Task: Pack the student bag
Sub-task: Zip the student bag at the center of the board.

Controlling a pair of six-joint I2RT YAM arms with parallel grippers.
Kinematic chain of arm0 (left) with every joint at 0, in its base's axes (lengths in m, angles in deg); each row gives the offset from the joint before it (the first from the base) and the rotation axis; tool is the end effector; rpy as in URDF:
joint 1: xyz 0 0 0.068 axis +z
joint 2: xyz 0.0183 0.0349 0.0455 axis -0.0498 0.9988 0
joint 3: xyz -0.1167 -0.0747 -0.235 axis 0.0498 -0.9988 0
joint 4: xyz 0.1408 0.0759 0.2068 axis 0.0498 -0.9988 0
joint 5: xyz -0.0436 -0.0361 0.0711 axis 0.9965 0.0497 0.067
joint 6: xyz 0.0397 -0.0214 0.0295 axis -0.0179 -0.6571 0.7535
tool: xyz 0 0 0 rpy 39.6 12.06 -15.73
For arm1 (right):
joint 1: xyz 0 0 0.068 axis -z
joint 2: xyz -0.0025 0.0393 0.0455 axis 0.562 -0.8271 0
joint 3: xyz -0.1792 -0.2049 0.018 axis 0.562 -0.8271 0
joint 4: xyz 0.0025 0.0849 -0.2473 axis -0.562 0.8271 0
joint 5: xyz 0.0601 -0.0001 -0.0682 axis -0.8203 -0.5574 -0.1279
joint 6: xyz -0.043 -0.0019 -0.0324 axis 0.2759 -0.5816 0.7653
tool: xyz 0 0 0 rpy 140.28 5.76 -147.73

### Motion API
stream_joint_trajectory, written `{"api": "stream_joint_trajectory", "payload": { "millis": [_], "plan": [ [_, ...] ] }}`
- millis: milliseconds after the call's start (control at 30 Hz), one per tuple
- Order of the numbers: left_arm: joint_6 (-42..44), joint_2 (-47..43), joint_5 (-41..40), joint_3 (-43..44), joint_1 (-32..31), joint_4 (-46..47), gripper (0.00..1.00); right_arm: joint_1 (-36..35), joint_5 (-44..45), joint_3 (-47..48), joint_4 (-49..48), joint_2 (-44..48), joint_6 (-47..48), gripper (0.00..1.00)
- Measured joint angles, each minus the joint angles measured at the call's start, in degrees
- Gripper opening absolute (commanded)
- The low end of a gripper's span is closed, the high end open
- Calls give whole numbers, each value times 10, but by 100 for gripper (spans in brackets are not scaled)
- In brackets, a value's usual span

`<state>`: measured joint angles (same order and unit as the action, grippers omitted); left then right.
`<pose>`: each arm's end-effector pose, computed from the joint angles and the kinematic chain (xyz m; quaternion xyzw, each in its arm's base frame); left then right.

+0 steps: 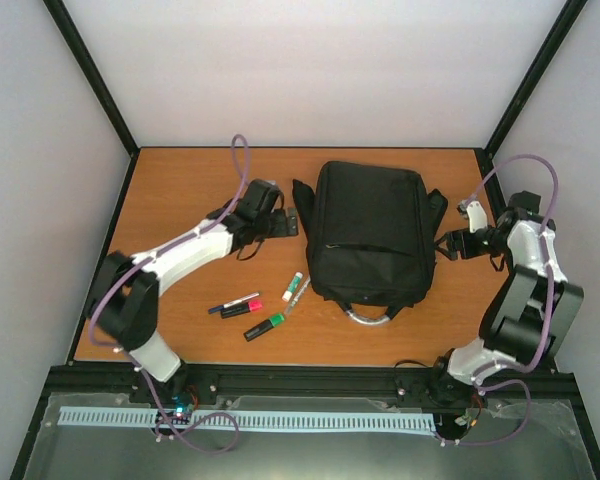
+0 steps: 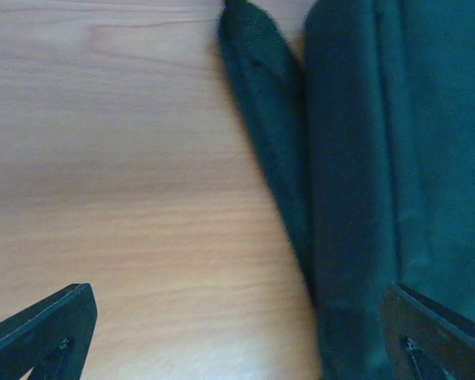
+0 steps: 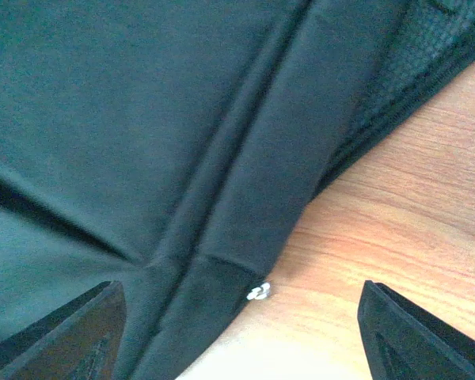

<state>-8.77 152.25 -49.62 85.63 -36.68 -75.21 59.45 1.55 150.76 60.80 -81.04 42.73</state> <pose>0.2831 -0.1832 0.2459 -0.0216 0.9310 -0.1384 0.3370 0.2577 -0.0973 0.2395 -0.1677 0.9222 0.1983 0.2866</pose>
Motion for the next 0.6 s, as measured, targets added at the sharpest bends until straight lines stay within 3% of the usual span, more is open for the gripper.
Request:
{"api": "stream_joint_trajectory", "payload": {
  "millis": [367, 467, 600],
  "plan": [
    [-17, 255, 122, 215, 5, 41, 100, -5, -9, 76, -19, -205, -29, 68],
    [-19, 309, 161, 256, 4, 40, 97, -15, -26, 77, -3, -228, -16, 51],
    [-17, 334, 180, 287, -4, 38, 94, -23, -43, 65, 8, -230, 8, 40]
  ]
}}
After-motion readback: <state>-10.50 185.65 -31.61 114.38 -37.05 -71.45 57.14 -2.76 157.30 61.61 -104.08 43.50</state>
